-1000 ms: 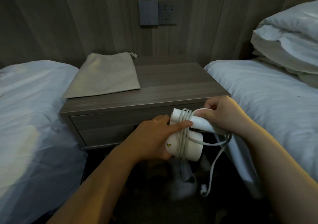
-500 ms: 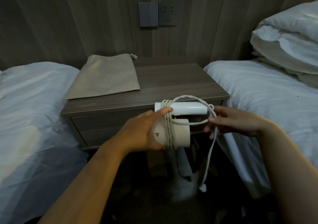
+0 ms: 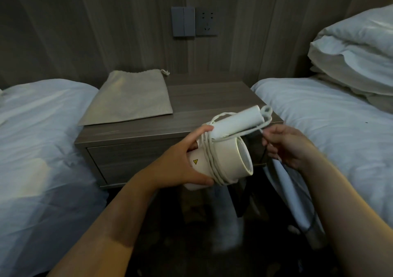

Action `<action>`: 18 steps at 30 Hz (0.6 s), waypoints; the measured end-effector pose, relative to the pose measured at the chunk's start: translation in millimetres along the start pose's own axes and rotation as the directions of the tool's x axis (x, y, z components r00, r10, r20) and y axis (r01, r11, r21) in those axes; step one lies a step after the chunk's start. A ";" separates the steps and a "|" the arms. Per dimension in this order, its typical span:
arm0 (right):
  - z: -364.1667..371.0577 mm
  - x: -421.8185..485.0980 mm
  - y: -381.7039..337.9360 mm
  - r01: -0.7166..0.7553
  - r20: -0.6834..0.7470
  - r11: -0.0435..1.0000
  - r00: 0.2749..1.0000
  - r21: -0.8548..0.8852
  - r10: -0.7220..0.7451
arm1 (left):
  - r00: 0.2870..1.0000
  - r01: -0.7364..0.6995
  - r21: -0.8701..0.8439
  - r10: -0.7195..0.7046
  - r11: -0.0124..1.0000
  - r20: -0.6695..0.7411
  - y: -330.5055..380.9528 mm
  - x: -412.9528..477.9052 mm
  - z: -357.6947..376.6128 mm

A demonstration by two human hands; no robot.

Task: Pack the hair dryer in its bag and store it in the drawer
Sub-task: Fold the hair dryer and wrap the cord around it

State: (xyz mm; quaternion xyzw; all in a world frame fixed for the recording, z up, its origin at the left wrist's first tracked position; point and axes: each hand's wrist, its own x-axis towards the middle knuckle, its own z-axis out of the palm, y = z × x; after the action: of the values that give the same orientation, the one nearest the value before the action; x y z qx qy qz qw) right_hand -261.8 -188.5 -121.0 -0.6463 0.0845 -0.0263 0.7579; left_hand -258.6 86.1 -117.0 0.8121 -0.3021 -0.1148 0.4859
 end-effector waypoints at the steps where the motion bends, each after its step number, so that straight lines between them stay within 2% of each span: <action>1: 1.8 -1.4 0.6 0.001 0.011 0.997 1.000 -0.082 0.000 | 1.000 -0.013 -0.055 0.012 0.998 -0.024 0.1 0.7 0.6; 3: 7.1 -4.9 -0.1 0.038 0.079 0.957 0.997 -0.287 -0.016 | 0.995 -0.030 -0.165 0.014 0.986 -0.097 -0.8 2.7 0.4; 5: 15.7 -9.6 -2.2 0.105 0.173 0.905 0.984 -0.412 -0.035 | 0.986 -0.028 -0.257 -0.016 0.966 -0.166 -0.2 5.0 -1.3; 9: 33.8 -21.2 -13.2 0.190 0.232 0.871 0.969 -0.453 -0.091 | 0.968 -0.011 -0.315 -0.069 0.949 -0.242 0.2 8.8 -1.0; 12: 41.2 -28.6 -20.5 0.270 0.239 0.786 0.958 -0.557 -0.160 | 0.957 0.011 -0.351 -0.112 0.936 -0.267 0.8 10.8 1.7; 16: 49.5 -36.7 -22.9 0.270 0.241 0.794 0.957 -0.545 -0.160 | 0.945 0.003 -0.427 -0.142 0.904 -0.295 1.7 11.9 2.0; 18: 55.2 -39.3 -21.2 0.270 0.197 0.777 0.962 -0.568 -0.190 | 0.937 -0.013 -0.443 -0.144 0.897 -0.319 4.0 11.7 5.1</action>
State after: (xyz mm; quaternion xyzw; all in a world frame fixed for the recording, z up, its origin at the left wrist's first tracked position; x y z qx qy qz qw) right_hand -290.1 -132.3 -88.1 -0.8552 -0.0401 -0.0499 0.5143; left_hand -253.3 74.1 -114.9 0.6992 -0.1508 -0.0527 0.6968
